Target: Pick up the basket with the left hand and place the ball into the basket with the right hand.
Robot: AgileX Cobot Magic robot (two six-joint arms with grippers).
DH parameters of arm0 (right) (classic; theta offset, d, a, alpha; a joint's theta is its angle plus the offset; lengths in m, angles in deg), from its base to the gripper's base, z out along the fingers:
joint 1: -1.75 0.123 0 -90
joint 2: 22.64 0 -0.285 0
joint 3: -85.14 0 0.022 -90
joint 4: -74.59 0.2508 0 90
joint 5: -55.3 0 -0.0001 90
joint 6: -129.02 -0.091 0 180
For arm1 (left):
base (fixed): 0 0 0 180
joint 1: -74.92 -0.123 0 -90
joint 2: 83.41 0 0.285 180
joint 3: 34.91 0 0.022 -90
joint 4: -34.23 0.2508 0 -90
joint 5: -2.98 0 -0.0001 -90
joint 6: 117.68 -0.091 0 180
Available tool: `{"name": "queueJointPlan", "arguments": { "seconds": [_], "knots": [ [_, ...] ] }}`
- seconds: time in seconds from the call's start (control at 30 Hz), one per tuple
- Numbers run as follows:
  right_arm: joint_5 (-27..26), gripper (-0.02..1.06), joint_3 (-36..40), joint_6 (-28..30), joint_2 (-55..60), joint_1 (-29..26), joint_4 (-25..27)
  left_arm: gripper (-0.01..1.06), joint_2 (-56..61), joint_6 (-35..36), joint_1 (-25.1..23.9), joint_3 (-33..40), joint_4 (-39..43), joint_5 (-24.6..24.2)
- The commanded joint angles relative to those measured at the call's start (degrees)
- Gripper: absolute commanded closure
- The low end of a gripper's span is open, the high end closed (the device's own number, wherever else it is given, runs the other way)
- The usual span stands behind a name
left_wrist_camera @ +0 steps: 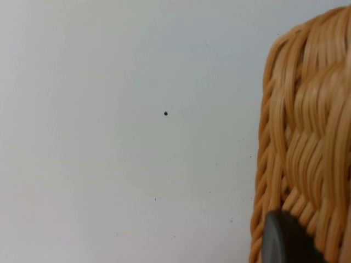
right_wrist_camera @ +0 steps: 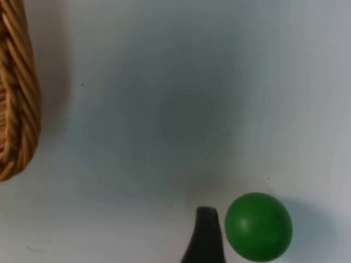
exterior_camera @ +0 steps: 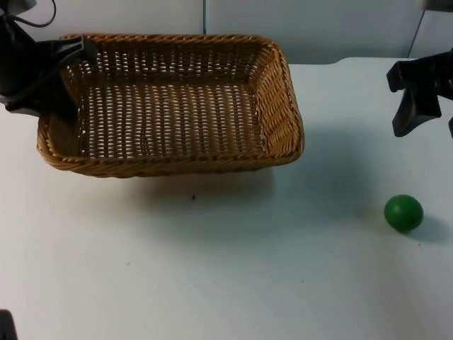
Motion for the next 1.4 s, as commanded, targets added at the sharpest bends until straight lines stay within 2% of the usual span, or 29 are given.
{"name": "queueJointPlan", "arguments": {
  "seconds": [0.0, 0.2, 0.47, 0.57, 1.37],
  "knots": [
    [-0.6, 0.38, -0.3, -0.7, 1.3, 0.3, -0.4, 1.05, 0.5, 0.4, 0.1, -0.7, -1.9, 1.0],
    [-0.6, 0.38, -0.3, -1.5, 4.2, 0.3, -0.4, 1.05, 0.5, 0.4, 0.1, -0.7, -1.9, 1.0],
    [-0.5, 0.38, -0.3, -2.6, 10.4, 0.3, -0.1, 1.05, 0.5, 0.5, 0.1, -0.7, -2.3, -4.5],
    [-0.9, 0.38, -0.3, -2.8, 11.9, 0.3, -0.1, 1.05, 0.5, 0.5, 0.1, -0.7, -2.3, -5.1],
    [-2.7, 0.39, -0.3, -3.1, 17.2, 0.3, 2.2, 1.05, 0.5, 0.5, 0.1, -0.7, -2.3, -5.5]
  ]
}}
